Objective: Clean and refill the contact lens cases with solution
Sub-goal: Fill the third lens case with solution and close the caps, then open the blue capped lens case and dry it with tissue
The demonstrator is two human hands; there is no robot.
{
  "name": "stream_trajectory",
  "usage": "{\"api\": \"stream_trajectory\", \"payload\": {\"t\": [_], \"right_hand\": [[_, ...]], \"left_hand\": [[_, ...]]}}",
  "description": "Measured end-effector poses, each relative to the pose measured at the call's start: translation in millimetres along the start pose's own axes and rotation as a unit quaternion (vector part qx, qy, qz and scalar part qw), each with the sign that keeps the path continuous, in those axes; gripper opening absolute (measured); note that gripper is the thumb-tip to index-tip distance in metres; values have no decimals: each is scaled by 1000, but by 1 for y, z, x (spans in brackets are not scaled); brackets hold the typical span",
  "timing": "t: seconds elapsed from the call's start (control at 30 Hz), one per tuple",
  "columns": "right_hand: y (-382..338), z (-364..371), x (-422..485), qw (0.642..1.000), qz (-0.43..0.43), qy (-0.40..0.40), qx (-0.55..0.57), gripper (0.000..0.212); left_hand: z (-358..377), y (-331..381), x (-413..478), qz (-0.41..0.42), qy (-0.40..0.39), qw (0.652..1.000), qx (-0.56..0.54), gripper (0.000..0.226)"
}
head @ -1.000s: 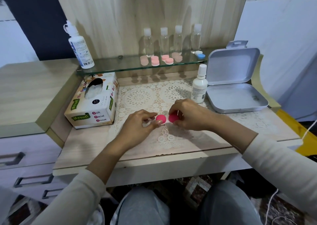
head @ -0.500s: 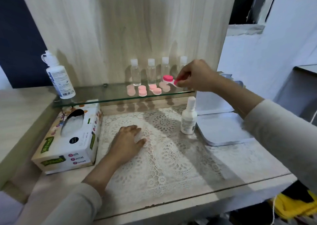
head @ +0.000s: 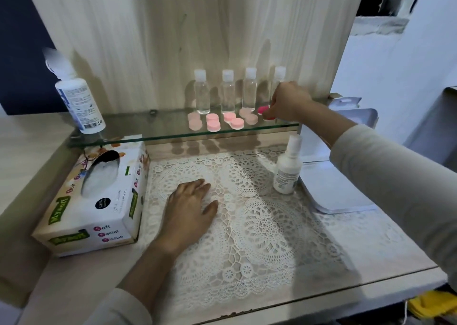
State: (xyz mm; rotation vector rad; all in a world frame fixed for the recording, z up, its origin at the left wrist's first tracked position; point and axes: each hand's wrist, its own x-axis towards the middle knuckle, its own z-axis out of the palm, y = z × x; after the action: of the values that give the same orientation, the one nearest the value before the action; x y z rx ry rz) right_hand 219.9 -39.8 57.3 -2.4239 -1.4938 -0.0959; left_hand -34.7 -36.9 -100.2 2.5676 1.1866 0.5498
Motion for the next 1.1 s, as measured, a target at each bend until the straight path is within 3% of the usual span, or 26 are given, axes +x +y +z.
{"api": "stream_trajectory", "payload": {"t": [0.33, 0.43, 0.63, 0.77, 0.9, 1.1], "right_hand": [[9, -5, 10, 999, -1, 32, 33, 34], [13, -13, 13, 999, 0, 42, -14, 24], [15, -16, 12, 992, 5, -29, -120, 17], [15, -10, 13, 990, 23, -57, -129, 30], [15, -7, 14, 988, 25, -53, -142, 31], [16, -9, 10, 993, 25, -5, -116, 29]], "left_hand": [[-2, 1, -1, -4, -11, 1000, -2, 52], [-3, 2, -1, -4, -13, 1000, 0, 52], [-3, 3, -1, -6, -14, 1000, 1, 52], [-3, 3, -1, -5, -15, 1000, 3, 52], [-3, 2, -1, -2, -14, 1000, 3, 53], [-2, 1, -1, -4, -15, 1000, 6, 54]]}}
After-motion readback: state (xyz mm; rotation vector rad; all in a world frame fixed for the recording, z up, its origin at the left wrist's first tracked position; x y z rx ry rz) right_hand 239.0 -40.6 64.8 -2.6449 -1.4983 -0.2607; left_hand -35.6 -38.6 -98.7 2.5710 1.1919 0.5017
